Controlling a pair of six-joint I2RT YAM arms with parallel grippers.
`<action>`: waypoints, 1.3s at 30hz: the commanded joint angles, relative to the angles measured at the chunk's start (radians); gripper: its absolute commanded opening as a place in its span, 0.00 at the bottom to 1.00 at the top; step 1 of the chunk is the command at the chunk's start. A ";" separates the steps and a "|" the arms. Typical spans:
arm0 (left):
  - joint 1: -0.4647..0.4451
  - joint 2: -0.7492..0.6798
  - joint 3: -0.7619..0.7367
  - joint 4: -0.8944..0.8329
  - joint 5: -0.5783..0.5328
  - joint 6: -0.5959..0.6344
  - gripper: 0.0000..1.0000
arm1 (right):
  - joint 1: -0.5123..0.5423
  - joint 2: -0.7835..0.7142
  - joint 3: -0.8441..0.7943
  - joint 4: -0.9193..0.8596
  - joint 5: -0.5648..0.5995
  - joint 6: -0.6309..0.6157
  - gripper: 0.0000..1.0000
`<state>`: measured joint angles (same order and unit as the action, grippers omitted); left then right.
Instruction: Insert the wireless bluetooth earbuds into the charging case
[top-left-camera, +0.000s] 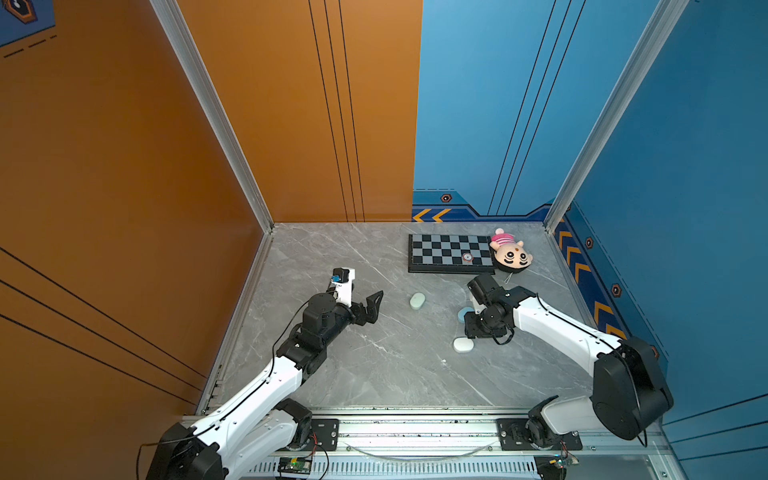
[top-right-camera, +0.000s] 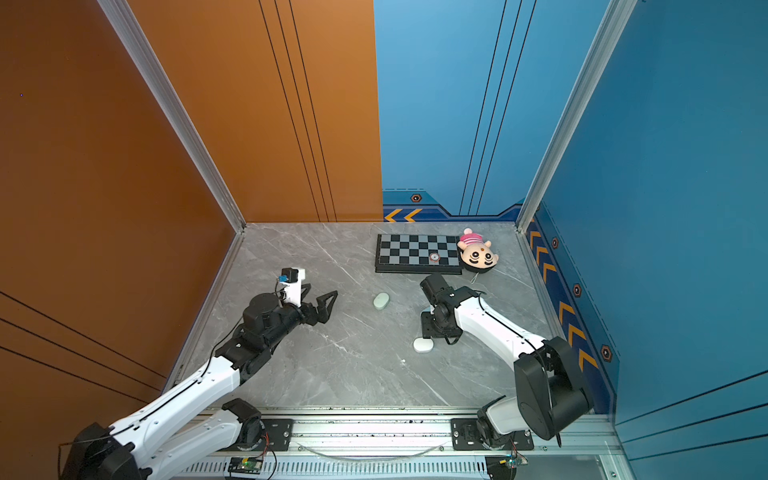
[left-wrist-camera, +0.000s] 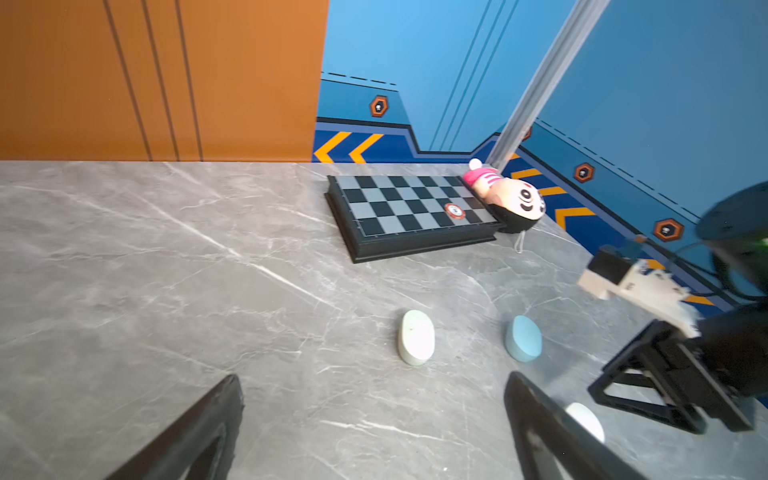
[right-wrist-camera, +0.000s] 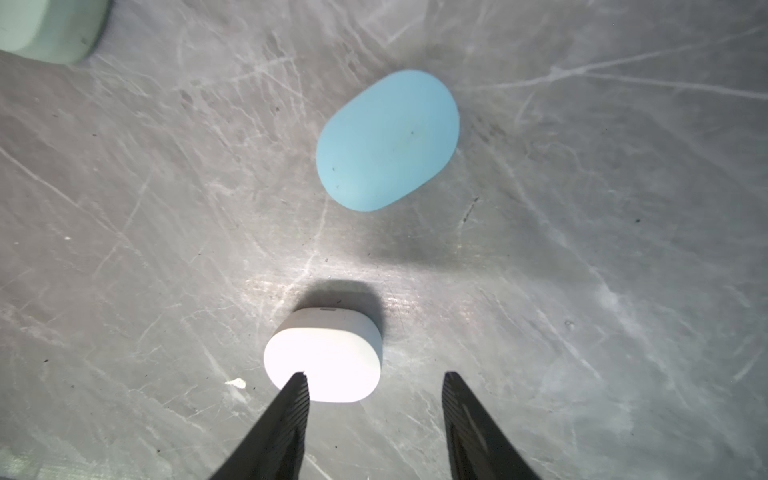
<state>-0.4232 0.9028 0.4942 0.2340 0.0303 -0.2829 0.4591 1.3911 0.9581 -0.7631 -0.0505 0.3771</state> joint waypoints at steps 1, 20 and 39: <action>0.077 -0.054 0.036 -0.170 -0.104 0.046 0.98 | -0.063 -0.122 0.067 0.047 0.044 -0.115 0.55; 0.443 0.222 -0.240 0.355 -0.206 0.152 0.98 | -0.460 -0.460 -0.635 1.032 0.086 -0.299 0.58; 0.436 0.663 -0.113 0.690 -0.053 0.279 0.98 | -0.458 0.153 -0.585 1.666 0.102 -0.309 0.77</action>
<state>0.0132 1.5658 0.3653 0.8837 -0.0502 -0.0227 -0.0204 1.5433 0.3252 0.8532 0.0078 0.0898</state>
